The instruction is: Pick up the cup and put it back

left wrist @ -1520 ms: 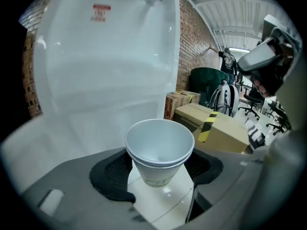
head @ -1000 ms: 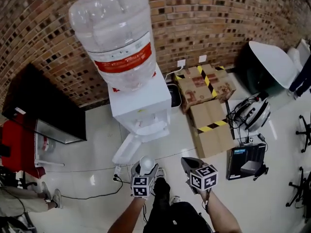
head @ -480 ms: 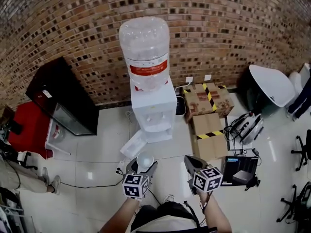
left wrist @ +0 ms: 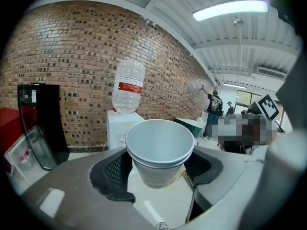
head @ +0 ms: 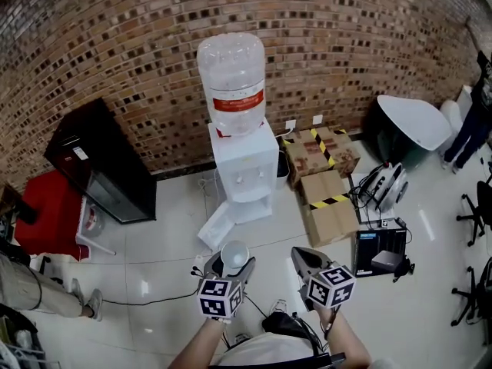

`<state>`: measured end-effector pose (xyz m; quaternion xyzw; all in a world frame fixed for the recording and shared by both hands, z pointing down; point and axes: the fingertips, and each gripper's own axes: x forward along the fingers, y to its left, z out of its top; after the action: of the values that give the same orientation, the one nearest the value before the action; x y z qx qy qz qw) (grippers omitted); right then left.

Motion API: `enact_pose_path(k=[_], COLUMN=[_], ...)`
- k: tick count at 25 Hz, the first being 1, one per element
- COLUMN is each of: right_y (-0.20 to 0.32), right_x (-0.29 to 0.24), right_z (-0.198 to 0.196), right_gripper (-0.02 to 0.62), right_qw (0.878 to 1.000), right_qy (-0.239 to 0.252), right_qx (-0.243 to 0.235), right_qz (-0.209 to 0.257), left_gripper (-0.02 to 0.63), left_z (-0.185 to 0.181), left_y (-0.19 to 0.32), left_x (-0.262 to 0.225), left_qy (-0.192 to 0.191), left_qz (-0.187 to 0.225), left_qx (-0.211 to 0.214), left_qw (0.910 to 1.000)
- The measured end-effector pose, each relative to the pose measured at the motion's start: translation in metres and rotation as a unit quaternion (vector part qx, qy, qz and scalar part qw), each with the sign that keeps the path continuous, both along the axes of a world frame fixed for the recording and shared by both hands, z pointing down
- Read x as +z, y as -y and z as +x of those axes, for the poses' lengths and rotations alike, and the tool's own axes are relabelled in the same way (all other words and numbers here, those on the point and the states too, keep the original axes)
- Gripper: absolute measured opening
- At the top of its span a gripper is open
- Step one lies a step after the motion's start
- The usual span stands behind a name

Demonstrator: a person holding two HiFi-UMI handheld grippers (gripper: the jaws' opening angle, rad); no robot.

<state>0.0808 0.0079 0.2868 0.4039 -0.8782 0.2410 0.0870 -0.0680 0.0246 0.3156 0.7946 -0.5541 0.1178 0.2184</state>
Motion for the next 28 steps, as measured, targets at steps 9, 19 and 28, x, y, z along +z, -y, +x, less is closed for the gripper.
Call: enact_pose_path(k=[9,19,28], right_y=[-0.1,-0.153,-0.16], right_x=[0.012,-0.006,-0.018], right_z=[-0.051,-0.074,-0.071], right_gripper=[0.011,0.011,0.011], right_qw=[1.0,1.0,0.999], right_qy=[-0.02,-0.021,-0.021], right_qx=[0.01,0.018,0.027], right_qz=[-0.007,0.014,0.03], left_gripper=[0.341,0.341,0.341], left_z=[-0.033,-0.053,-0.054], left_y=[-0.08,-0.129,-0.139], left_x=[0.001,-0.002,-0.008], left_qy=[-0.012,-0.013,-0.019], left_qz=[0.011,0.023,0.033], left_qx=[0.014,0.02,0.021], left_qw=[0.9998,0.9994,0.9991])
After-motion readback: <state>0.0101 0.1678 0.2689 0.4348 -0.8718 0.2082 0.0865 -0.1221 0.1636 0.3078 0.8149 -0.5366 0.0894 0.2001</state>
